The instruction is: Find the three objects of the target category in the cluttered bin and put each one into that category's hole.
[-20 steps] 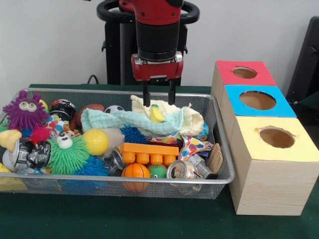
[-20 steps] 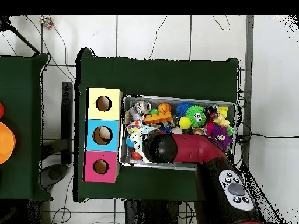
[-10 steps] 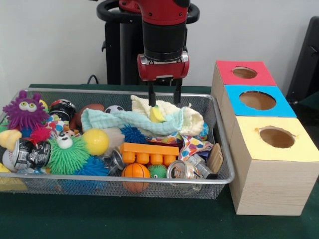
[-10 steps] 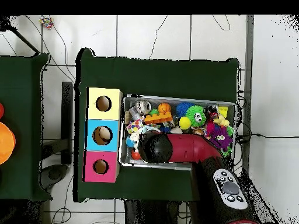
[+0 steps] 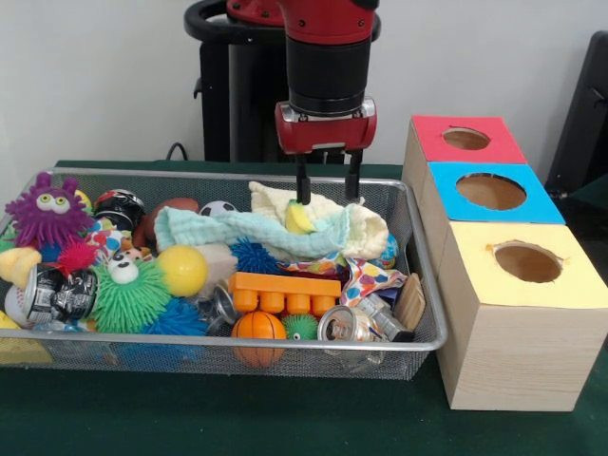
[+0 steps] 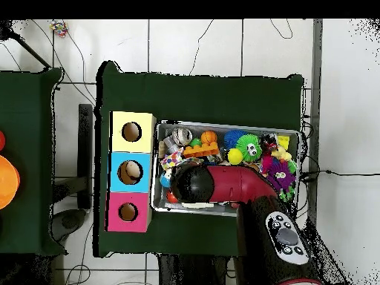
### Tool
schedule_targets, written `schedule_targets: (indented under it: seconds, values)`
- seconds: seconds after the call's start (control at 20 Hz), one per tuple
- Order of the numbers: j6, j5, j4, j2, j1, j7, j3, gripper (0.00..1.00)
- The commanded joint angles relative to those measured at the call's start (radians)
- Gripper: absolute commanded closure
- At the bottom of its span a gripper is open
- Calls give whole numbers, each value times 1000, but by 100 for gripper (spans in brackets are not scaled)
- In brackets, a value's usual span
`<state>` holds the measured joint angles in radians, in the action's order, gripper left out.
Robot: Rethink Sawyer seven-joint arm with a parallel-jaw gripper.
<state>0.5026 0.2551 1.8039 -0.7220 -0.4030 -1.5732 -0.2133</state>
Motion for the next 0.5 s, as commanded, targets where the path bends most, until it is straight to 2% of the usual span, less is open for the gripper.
schedule_targets:
  seconds: [0.05, 0.5]
  values:
    - [155, -62, -98, 25, 1, -123, 3, 0]
    - [204, -90, -124, 26, -17, -99, -8, 0]
